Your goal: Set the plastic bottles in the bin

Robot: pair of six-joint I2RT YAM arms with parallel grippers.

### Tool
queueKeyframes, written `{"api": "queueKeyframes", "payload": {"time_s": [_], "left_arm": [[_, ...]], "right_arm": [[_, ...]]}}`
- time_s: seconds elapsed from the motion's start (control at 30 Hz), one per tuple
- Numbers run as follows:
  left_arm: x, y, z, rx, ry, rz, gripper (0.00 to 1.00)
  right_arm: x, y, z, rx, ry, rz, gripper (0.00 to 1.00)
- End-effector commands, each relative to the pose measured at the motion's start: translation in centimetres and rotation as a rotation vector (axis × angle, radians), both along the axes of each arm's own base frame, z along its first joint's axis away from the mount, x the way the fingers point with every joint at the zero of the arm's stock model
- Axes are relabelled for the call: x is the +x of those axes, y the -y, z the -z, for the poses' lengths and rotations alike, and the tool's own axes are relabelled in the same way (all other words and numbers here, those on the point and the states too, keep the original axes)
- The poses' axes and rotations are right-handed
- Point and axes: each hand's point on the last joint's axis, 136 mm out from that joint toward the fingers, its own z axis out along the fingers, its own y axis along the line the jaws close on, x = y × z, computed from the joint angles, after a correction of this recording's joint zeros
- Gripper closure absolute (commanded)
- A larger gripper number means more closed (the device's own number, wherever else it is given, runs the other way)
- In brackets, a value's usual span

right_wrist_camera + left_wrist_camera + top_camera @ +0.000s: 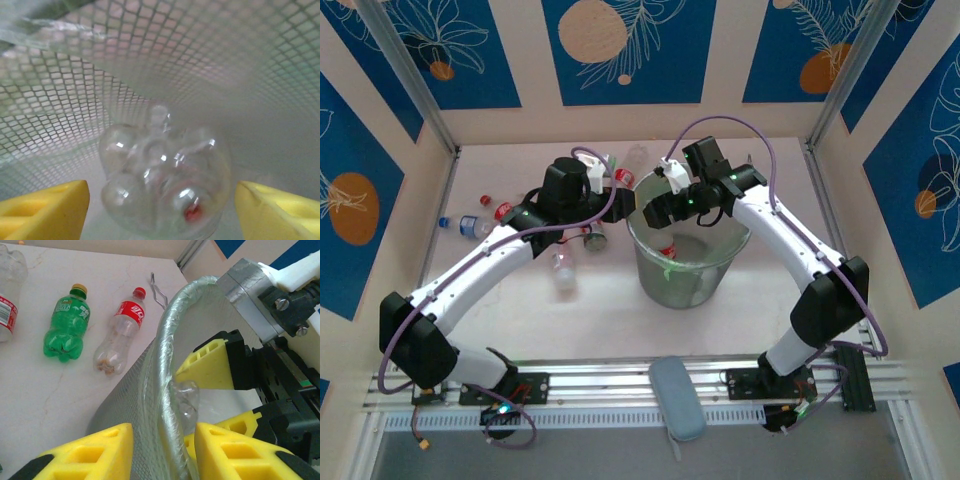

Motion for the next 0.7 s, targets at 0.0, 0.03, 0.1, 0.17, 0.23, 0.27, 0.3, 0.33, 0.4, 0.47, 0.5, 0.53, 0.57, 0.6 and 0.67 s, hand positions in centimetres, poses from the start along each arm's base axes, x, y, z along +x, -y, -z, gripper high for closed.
{"api": "queueKeyframes", "payload": {"time_s": [0.0, 0.03, 0.1, 0.17, 0.23, 0.27, 0.3, 0.33, 0.4, 0.47, 0.5, 0.53, 0.57, 0.6, 0.67], "left_arm": [[-0.6, 0.4, 0.8, 0.006, -0.025, 0.018, 0.63], [-0.6, 0.4, 0.8, 0.006, -0.024, 0.019, 0.63], [-0.6, 0.4, 0.6, 0.002, -0.020, 0.021, 0.63], [-0.7, 0.3, 0.0, 0.001, -0.008, 0.021, 0.60], [-0.7, -0.1, -1.0, 0.006, 0.018, 0.012, 0.48], [-0.8, -0.4, -1.5, 0.011, 0.034, 0.007, 0.39], [-0.8, -0.8, -2.1, 0.019, 0.051, 0.001, 0.34], [-0.9, -1.2, -2.7, 0.028, 0.068, -0.006, 0.30], [-1.0, -2.4, -3.9, 0.043, 0.097, -0.033, 0.24], [-1.3, -4.0, -4.9, 0.044, 0.118, -0.060, 0.16], [-1.5, -4.9, -5.1, 0.048, 0.121, -0.077, 0.14], [-1.6, -6.0, -4.9, 0.063, 0.116, -0.102, 0.12], [-1.8, -7.3, -4.5, 0.087, 0.105, -0.134, 0.10], [-1.9, -8.6, -4.0, 0.114, 0.094, -0.170, 0.09], [-2.3, -11.6, -1.8, 0.177, 0.044, -0.252, 0.06]], "right_arm": [[-0.7, 0.3, -3.2, 0.018, 0.065, -0.005, 0.23], [-0.8, 0.5, -3.6, 0.017, 0.073, 0.000, 0.23], [-1.0, 0.9, -4.6, 0.019, 0.091, 0.005, 0.23], [-1.4, 1.3, -5.8, 0.028, 0.113, 0.012, 0.23], [-1.8, 1.6, -7.1, 0.047, 0.138, 0.019, 0.23], [-2.0, 1.8, -7.7, 0.060, 0.150, 0.025, 0.23], [-2.2, 2.0, -8.3, 0.072, 0.162, 0.031, 0.22], [-2.3, 2.1, -8.9, 0.085, 0.177, 0.040, 0.22], [-2.5, 2.5, -10.1, 0.111, 0.204, 0.061, 0.20], [-2.5, 3.0, -11.1, 0.136, 0.238, 0.093, 0.18], [-2.5, 3.2, -11.7, 0.149, 0.261, 0.108, 0.17], [-2.4, 3.5, -12.3, 0.164, 0.290, 0.121, 0.16], [-2.4, 3.8, -13.0, 0.178, 0.316, 0.135, 0.14], [-2.4, 4.1, -13.5, 0.187, 0.332, 0.145, 0.14], [-2.3, 4.8, -14.5, 0.198, 0.360, 0.172, 0.12]]}}
